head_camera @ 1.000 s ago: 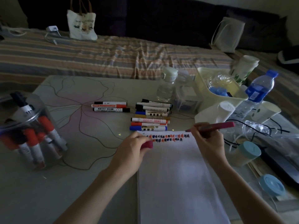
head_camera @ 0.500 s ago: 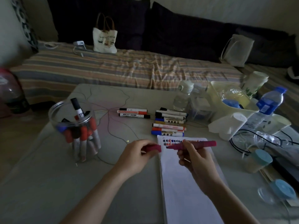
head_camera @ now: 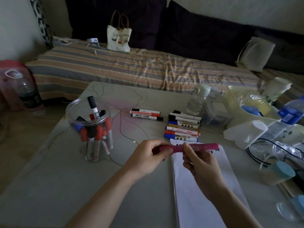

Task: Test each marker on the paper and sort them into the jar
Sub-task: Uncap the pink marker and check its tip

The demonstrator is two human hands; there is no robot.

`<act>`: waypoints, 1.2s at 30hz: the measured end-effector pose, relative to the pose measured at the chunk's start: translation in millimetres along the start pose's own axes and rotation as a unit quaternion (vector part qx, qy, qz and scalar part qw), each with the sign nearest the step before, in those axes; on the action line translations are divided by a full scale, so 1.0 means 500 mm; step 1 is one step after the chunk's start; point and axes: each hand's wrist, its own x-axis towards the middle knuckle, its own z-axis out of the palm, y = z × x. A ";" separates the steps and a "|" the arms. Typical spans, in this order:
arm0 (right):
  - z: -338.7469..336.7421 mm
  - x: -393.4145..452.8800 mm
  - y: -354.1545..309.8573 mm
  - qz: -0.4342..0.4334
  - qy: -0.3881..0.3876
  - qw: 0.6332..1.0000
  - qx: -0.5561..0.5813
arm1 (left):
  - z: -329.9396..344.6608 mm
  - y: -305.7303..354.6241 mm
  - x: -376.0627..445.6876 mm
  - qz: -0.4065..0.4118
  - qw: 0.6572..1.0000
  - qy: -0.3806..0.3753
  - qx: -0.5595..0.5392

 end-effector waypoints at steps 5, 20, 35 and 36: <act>0.000 0.005 0.005 0.028 0.008 0.999 0.022 | 0.020 -0.006 0.005 0.046 0.997 0.043 0.042; -0.039 0.018 -0.010 0.080 0.012 0.993 0.087 | 0.035 0.010 0.021 0.017 0.997 0.041 -0.057; -0.121 0.033 -0.029 -0.136 -0.018 0.954 -0.265 | 0.023 0.013 0.037 -0.083 0.941 0.127 -0.303; -0.119 0.034 -0.025 -0.156 -0.014 0.943 -0.293 | 0.025 0.011 0.037 -0.084 0.942 0.135 -0.294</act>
